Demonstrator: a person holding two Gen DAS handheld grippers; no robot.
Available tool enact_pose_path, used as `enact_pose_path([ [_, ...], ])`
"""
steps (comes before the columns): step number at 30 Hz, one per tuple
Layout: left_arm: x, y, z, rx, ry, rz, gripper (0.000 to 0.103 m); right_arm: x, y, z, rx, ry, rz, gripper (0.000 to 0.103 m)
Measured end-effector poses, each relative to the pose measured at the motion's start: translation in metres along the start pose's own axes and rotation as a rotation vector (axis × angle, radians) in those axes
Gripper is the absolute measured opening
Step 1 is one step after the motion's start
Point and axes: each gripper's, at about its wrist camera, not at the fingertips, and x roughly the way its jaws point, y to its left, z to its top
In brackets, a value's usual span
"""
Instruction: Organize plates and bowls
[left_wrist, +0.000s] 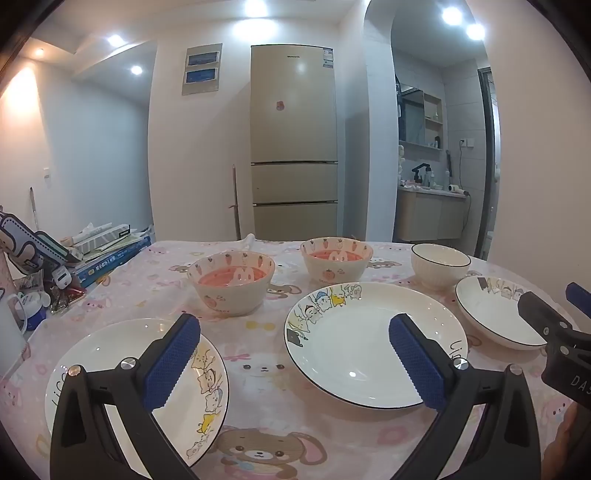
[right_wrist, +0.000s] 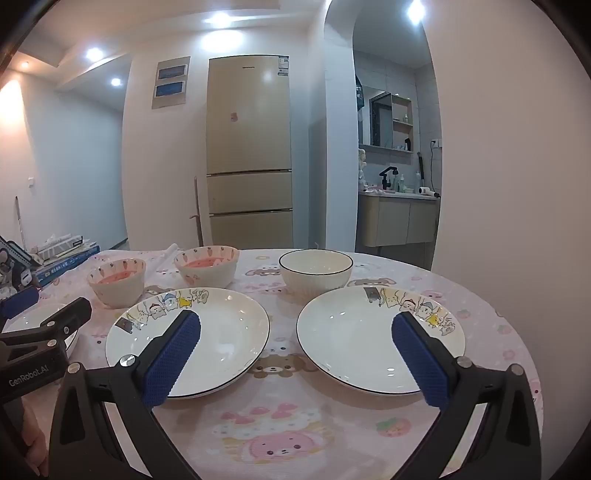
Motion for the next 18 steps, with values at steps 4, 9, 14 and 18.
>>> enact_pose_path([
  [4, -0.0003, -0.0003, 0.0, 0.01, -0.003, 0.003, 0.103, 0.0004, -0.001, 0.0001, 0.018, 0.008, 0.006, 0.103],
  [9, -0.0002, -0.0007, 0.0, 0.015, -0.003, 0.006, 0.103, 0.0015, -0.0022, 0.0001, 0.014, 0.01, 0.008, 0.103],
  [14, -0.0001, -0.0007, 0.0, 0.015, -0.002, 0.006, 0.103, 0.0008, 0.001, 0.0007, 0.016, 0.007, 0.002, 0.103],
  [18, -0.0001, -0.0007, 0.0, 0.015, -0.003, 0.006, 0.103, 0.0013, -0.004, 0.0008, 0.018, 0.008, 0.003, 0.103],
])
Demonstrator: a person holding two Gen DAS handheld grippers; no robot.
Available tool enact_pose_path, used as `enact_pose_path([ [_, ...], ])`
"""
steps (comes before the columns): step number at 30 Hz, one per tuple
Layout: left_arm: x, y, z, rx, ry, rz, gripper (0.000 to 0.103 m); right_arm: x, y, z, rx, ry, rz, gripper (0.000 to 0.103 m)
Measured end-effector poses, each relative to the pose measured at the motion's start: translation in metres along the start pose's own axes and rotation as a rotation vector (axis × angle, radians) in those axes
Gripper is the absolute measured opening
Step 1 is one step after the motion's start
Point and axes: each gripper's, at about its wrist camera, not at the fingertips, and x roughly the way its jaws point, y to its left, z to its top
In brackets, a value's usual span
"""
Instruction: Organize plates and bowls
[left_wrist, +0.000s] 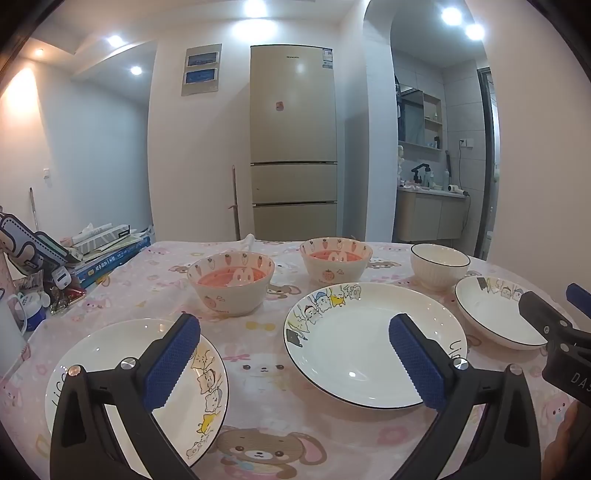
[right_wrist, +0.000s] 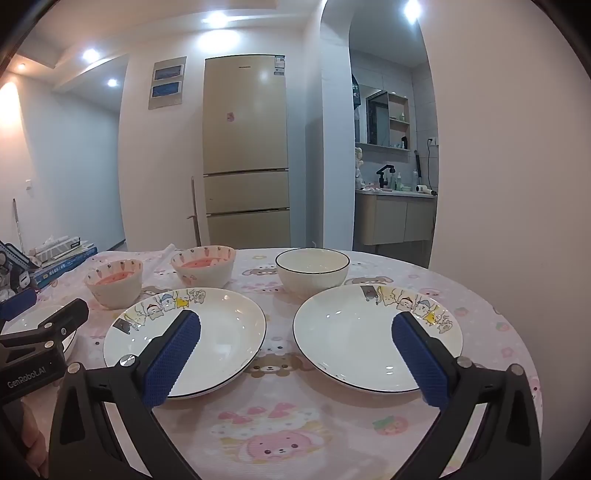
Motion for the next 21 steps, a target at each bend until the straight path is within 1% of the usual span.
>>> enact_pose_path([
  [21, 0.0035, 0.001, -0.0031, 0.007, 0.001, 0.005, 0.103, 0.0017, -0.002, -0.0018, 0.003, 0.007, 0.0, 0.103],
])
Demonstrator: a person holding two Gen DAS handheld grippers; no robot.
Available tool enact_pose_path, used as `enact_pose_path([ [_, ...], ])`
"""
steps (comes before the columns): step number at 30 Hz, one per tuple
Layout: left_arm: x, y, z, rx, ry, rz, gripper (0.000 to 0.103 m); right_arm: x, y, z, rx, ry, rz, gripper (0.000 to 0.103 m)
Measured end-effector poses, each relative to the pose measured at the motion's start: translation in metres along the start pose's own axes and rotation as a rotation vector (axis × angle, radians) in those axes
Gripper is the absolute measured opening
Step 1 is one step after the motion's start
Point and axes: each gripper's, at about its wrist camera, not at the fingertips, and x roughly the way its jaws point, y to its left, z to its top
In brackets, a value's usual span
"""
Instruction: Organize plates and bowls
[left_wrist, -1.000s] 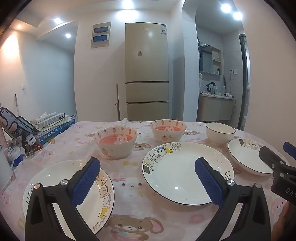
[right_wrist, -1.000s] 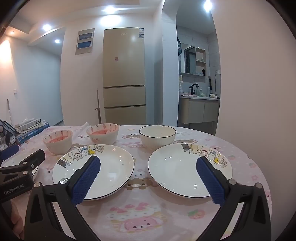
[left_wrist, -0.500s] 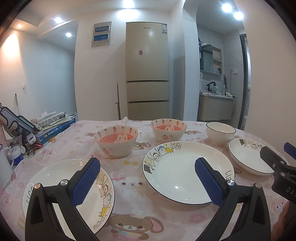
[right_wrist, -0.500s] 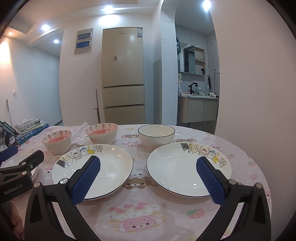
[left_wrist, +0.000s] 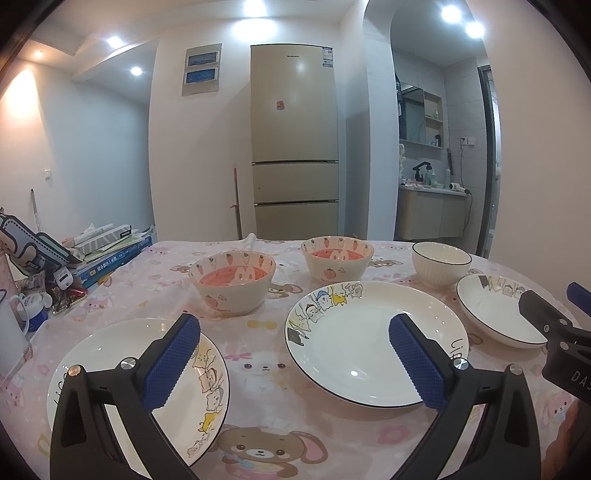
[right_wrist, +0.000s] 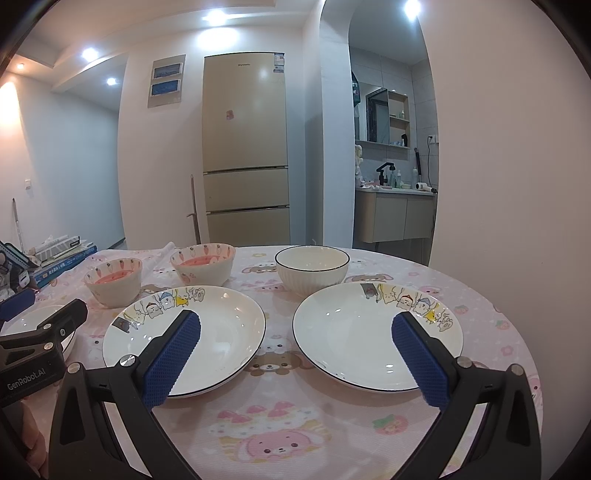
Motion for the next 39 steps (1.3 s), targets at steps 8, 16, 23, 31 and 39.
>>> enact_pose_path([
  [8, 0.0005, 0.0002, -0.0002, 0.001, 0.001, 0.0, 0.103, 0.0004, -0.0004, 0.0002, 0.001, 0.002, 0.0, 0.103],
  [16, 0.0003, 0.0002, 0.0001, 0.0, 0.001, 0.0, 0.103, 0.0005, -0.0013, 0.0002, 0.001, 0.003, 0.0, 0.103],
  [23, 0.0007, 0.0007, 0.0, 0.0, 0.002, 0.0, 0.103, 0.0015, -0.0015, -0.0025, -0.001, 0.005, 0.0, 0.103],
  [31, 0.0004, 0.0003, 0.0002, 0.0, 0.002, 0.0, 0.103, 0.0015, -0.0017, -0.002, -0.001, 0.006, 0.0, 0.103],
  [39, 0.0004, 0.0002, 0.0002, 0.001, 0.003, 0.0, 0.103, 0.0015, -0.0018, -0.0019, -0.001, 0.007, 0.0, 0.103],
])
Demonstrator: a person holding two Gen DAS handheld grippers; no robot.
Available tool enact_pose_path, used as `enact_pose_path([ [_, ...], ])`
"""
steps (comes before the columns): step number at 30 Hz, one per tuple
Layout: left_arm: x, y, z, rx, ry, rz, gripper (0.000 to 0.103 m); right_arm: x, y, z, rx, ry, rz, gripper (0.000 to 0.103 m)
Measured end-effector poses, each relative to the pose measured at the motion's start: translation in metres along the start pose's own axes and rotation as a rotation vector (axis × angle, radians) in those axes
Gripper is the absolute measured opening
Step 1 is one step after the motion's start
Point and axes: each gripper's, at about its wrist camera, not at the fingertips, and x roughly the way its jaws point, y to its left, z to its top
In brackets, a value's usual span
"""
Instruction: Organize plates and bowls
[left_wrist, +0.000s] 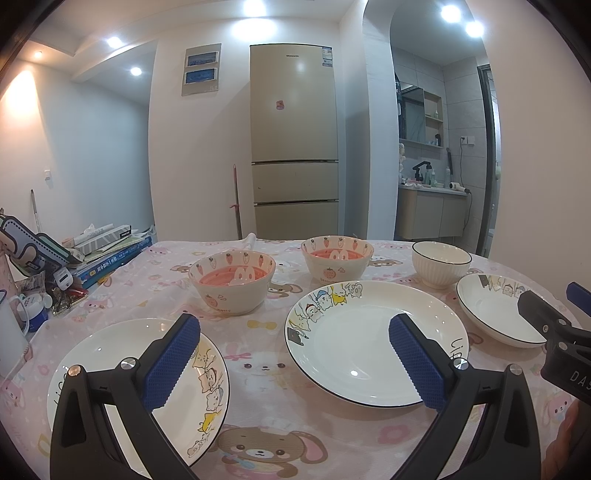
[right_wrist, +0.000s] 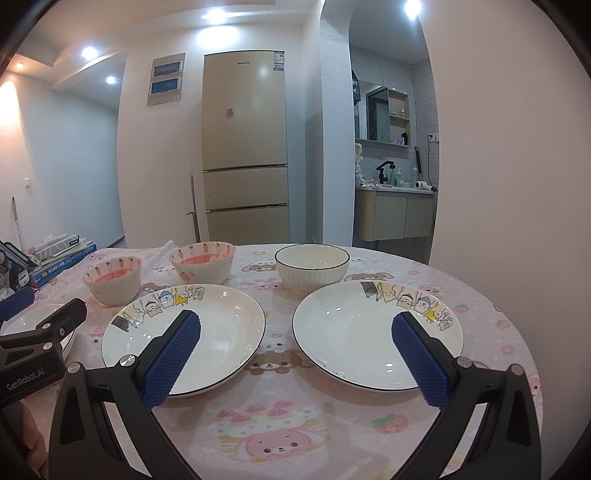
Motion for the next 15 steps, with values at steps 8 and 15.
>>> enact_pose_path([
  [8, 0.001, 0.0, -0.001, 0.001, 0.0, 0.0, 0.103, 0.008, 0.0, -0.004, 0.008, 0.024, 0.001, 0.103],
  [15, -0.025, 0.001, 0.003, -0.022, -0.083, -0.079, 0.103, 0.014, -0.001, -0.002, 0.035, 0.056, 0.001, 0.103],
])
